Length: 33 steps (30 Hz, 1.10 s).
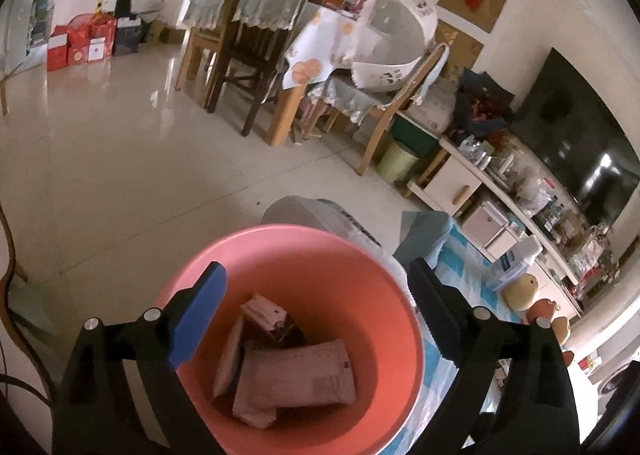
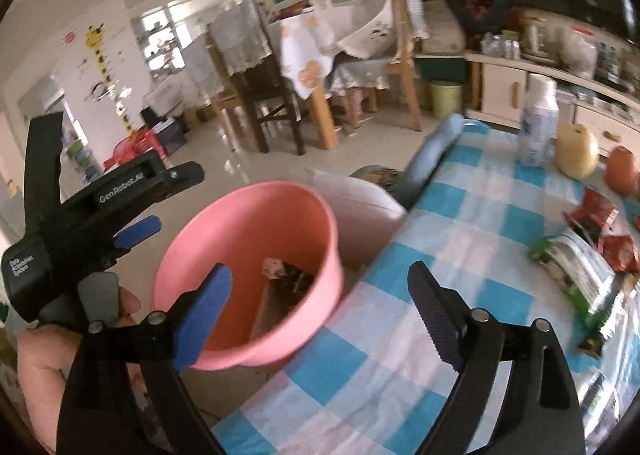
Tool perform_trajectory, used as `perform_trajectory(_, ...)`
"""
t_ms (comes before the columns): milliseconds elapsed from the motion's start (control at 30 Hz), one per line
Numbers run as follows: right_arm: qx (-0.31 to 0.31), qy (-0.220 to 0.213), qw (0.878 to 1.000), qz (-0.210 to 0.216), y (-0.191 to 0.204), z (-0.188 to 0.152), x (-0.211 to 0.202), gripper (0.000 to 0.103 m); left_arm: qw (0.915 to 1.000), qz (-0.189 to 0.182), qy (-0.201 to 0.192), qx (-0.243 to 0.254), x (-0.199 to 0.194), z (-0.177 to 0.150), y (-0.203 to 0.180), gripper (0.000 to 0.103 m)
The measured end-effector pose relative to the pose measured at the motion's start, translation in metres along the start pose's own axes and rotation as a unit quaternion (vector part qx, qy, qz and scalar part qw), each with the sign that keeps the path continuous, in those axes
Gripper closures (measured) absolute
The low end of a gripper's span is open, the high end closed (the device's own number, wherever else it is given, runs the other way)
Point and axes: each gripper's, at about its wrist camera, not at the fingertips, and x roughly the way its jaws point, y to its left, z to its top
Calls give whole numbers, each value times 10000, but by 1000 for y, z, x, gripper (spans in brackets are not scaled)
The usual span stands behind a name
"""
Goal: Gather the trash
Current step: 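Move both tools back toward the snack wrappers on the table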
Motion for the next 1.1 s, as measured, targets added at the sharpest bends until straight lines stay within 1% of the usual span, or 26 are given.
perform_trajectory(167,71,-23,9998,-194,-18,-10,-16,12,9986,-332,-367,192,-6,-6,-15,10)
perform_trajectory(300,44,1,9994,-343,-29,-21,-26,12,9946,-625,-652,516,-14,-12,-34,10)
perform_trajectory(400,-8,-6,9988,-487,-36,-28,-34,12,9915,-773,-771,705,-18,-18,-48,10)
perform_trajectory(500,-28,-37,9983,-588,-45,-34,-44,12,9902,-851,-720,843,-17,-23,-60,10)
perform_trajectory(533,-26,-50,9981,-613,-47,-35,-46,10,9897,-863,-706,897,-17,-24,-64,10)
perform_trajectory(700,-14,-96,9973,-723,-59,-40,-58,9,9868,-826,-513,1298,-17,-33,-85,10)
perform_trajectory(833,-12,-89,9970,-772,-64,-43,-63,9,9859,-876,-320,1392,-14,-41,-95,10)
perform_trajectory(967,-55,-122,9963,-850,-70,-45,-67,8,9838,-954,-350,1475,-17,-47,-103,10)
perform_trajectory(1100,-27,-172,9959,-886,-78,-48,-73,8,9812,-947,-365,1643,-17,-52,-110,10)
